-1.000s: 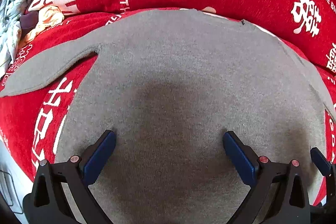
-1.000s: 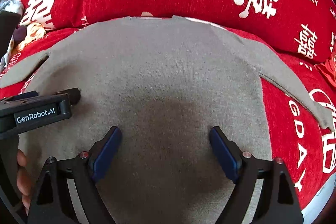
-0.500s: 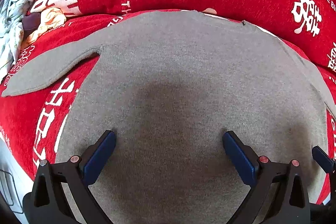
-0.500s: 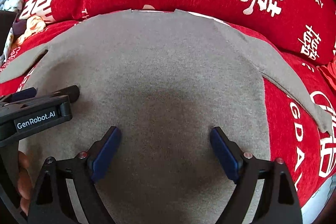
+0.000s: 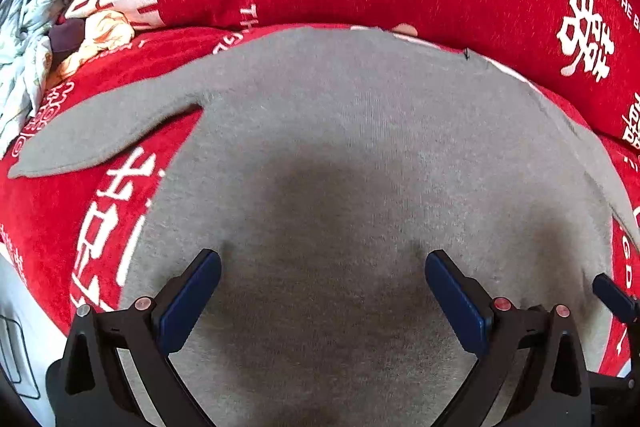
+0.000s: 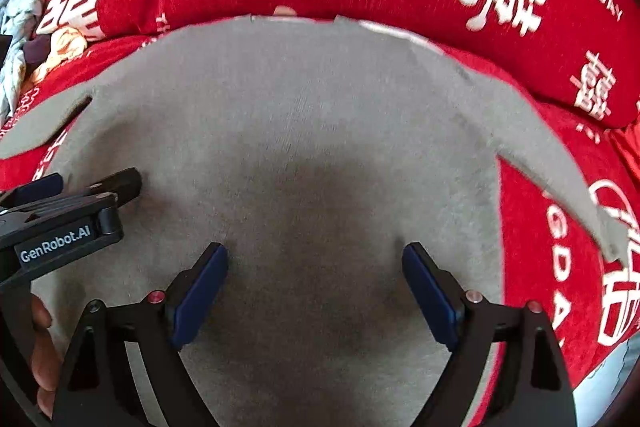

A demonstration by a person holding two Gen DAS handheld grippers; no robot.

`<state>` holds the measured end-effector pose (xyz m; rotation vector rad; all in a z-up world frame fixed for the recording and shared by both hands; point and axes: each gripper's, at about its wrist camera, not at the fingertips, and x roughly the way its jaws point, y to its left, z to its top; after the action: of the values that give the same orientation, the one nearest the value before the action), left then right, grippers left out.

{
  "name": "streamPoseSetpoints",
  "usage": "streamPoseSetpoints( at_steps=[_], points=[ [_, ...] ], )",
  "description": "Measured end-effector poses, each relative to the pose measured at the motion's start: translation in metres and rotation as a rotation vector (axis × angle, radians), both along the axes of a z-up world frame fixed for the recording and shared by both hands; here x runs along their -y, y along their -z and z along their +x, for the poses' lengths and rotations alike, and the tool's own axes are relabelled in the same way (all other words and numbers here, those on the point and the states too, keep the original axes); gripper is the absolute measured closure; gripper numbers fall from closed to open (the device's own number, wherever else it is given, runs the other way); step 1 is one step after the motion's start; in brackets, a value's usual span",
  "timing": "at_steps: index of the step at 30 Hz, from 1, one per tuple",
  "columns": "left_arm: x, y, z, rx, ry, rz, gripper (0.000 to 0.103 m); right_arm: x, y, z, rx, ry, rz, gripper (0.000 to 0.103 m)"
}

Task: Fold small clothes

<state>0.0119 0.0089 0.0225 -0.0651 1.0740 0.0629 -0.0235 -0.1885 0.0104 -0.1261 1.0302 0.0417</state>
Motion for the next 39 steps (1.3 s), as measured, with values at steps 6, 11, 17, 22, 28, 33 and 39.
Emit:
streamPoseSetpoints(
  at_steps=[6, 11, 17, 22, 28, 33, 39],
  points=[
    [0.004, -0.014, 0.002, 0.017, 0.006, 0.012, 0.001, 0.007, -0.018, 0.007, 0.029, 0.015, 0.022, 0.012],
    [0.013, -0.026, 0.003, 0.032, 0.018, 0.028, 0.001, 0.014, -0.031, 0.011, 0.063, 0.033, 0.027, 0.012],
    [0.026, -0.035, 0.007, 0.036, 0.027, 0.043, 0.001, 0.023, -0.042, 0.012, 0.102, 0.054, 0.013, 0.012],
    [0.041, -0.042, 0.01, 0.039, 0.038, 0.048, 0.001, 0.035, -0.048, 0.014, 0.121, 0.075, 0.023, 0.012],
    [0.06, -0.048, 0.015, 0.037, 0.055, 0.046, 0.001, 0.057, -0.054, 0.014, 0.146, 0.121, 0.029, 0.012],
    [0.081, -0.053, 0.017, 0.042, 0.074, 0.052, 0.001, 0.081, -0.059, 0.013, 0.16, 0.165, 0.046, 0.012],
    [0.11, -0.055, 0.021, 0.039, 0.106, 0.063, 0.001, 0.113, -0.061, 0.012, 0.169, 0.226, 0.066, 0.012]
  ],
)
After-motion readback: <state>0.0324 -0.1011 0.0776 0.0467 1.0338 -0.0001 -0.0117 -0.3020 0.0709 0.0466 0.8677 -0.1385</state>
